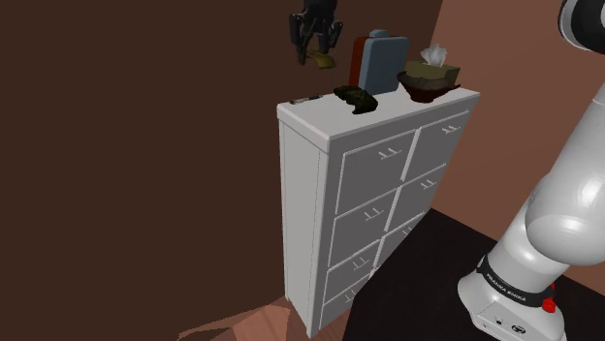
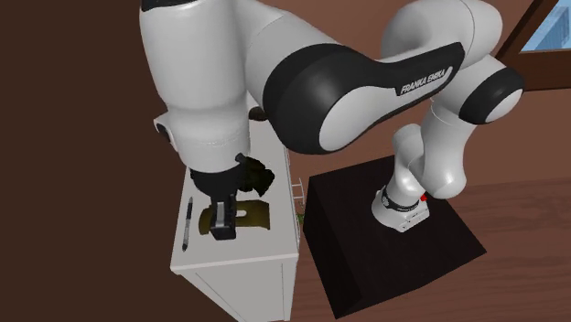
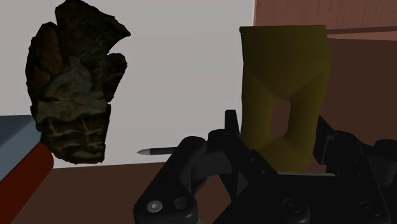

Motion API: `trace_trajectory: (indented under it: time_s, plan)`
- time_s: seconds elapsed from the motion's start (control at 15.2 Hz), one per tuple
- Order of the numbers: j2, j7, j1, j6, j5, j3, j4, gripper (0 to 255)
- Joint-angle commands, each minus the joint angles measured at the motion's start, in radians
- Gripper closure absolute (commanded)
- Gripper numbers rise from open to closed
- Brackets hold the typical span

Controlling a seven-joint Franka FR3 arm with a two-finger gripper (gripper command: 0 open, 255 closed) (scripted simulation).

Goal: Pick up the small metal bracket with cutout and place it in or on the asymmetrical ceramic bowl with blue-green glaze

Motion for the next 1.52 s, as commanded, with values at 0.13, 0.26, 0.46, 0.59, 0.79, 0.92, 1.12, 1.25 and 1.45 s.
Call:
trace_trajectory:
  time_s: [0.13, 0.26, 0.46, 0.59, 0.79, 0.92, 1.12, 1.25, 1.45]
  plan:
    - [-0.032, -0.045, -0.026, -0.020, 0.011, -0.022, -0.016, 255]
    - [-0.070, -0.093, -0.052, -0.018, 0.021, -0.045, -0.060, 255]
    - [-0.117, -0.166, -0.087, -0.019, 0.031, -0.083, -0.113, 255]
    - [-0.142, -0.214, -0.110, -0.021, 0.035, -0.109, -0.141, 255]
    - [-0.172, -0.287, -0.142, -0.028, 0.038, -0.150, -0.172, 255]
    - [-0.186, -0.335, -0.164, -0.034, 0.038, -0.178, -0.185, 255]
    - [-0.200, -0.409, -0.195, -0.044, 0.036, -0.220, -0.196, 255]
    - [-0.203, -0.458, -0.216, -0.052, 0.035, -0.249, -0.197, 255]
    - [-0.200, -0.532, -0.248, -0.066, 0.033, -0.293, -0.189, 255]
